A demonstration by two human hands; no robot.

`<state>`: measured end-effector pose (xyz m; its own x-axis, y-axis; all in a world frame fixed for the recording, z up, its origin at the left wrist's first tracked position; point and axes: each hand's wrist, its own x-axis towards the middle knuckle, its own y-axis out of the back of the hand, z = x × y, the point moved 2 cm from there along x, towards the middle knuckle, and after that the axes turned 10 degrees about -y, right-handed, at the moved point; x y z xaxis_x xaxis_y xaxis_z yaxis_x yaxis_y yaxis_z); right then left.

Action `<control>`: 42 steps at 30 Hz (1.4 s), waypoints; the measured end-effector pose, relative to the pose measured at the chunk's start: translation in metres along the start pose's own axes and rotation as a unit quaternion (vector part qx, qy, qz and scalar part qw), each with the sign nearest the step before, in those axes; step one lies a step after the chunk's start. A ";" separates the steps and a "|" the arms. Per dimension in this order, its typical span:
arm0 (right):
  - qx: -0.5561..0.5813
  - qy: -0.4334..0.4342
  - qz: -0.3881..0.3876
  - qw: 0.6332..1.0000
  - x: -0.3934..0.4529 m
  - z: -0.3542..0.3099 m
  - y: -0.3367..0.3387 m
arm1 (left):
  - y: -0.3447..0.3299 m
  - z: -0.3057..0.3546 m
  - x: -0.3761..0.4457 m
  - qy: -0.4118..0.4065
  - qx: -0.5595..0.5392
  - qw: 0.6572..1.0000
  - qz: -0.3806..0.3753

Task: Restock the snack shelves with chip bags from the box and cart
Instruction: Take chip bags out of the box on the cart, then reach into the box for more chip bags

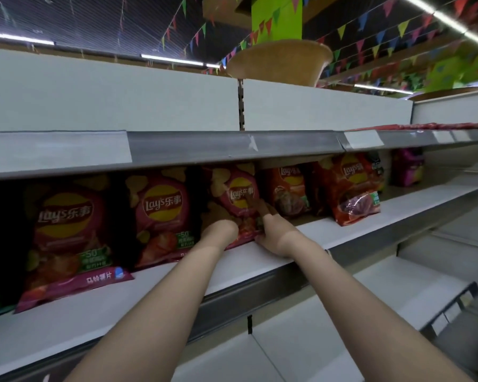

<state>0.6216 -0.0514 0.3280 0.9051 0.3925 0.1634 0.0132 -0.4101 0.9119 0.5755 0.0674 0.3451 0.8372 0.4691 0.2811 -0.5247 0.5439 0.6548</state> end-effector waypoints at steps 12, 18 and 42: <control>0.251 0.056 0.128 0.958 -0.118 0.046 0.037 | 0.004 0.065 -0.110 -0.330 -0.151 0.930 -0.053; 0.258 -0.080 0.199 0.942 -0.218 0.125 0.063 | -0.084 0.117 -0.173 -0.348 -0.378 0.820 -0.253; 0.194 -0.378 0.349 0.835 -0.628 0.348 0.175 | -0.270 0.335 -0.514 -0.390 -0.435 0.559 -0.589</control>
<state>0.2034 -0.6561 0.2538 0.7577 -0.6257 0.1854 -0.6256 -0.6157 0.4791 0.3386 -0.5532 0.2587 0.3159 -0.8319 0.4563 0.8680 0.4476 0.2150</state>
